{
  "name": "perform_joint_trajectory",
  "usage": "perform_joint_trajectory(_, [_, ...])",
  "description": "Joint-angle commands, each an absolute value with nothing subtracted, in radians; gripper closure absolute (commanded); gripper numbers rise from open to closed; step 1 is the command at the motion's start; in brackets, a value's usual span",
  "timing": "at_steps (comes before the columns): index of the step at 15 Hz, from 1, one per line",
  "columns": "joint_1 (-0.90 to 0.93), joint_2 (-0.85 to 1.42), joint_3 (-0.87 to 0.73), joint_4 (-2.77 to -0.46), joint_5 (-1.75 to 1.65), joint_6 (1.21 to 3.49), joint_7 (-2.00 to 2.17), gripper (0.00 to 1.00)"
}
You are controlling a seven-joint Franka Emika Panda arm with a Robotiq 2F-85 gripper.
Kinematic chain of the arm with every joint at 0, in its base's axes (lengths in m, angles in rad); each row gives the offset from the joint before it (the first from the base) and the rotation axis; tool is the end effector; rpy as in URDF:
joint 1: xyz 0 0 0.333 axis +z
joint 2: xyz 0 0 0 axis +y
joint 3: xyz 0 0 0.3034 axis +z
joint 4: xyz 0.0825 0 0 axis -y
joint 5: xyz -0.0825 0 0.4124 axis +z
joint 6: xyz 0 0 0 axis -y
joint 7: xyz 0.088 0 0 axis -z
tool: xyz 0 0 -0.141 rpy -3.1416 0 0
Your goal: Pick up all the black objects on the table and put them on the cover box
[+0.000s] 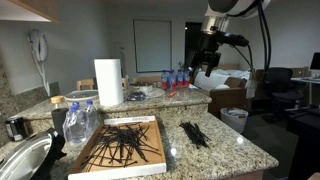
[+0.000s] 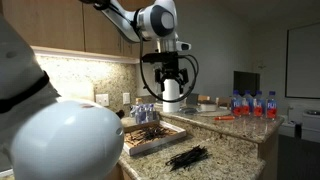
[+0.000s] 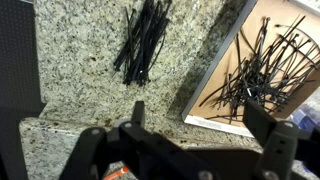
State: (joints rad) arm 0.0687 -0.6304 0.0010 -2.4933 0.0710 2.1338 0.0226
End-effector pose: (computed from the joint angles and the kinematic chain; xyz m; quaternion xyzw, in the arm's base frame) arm 0.4277 0.0350 0.4748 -0.9903 -0.0085 -0.1333 0.0382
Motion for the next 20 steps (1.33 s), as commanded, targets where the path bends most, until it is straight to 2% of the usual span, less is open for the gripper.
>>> perform_joint_trajectory(1, [0.059, -0.630, 0.009, -2.492, 0.077, 2.132, 0.018, 0.00])
perform_joint_trajectory(15, [0.059, -0.630, 0.009, -2.492, 0.077, 2.132, 0.018, 0.00])
perform_joint_trajectory(20, [0.041, -0.525, 0.085, -2.545, 0.050, 2.300, 0.116, 0.00])
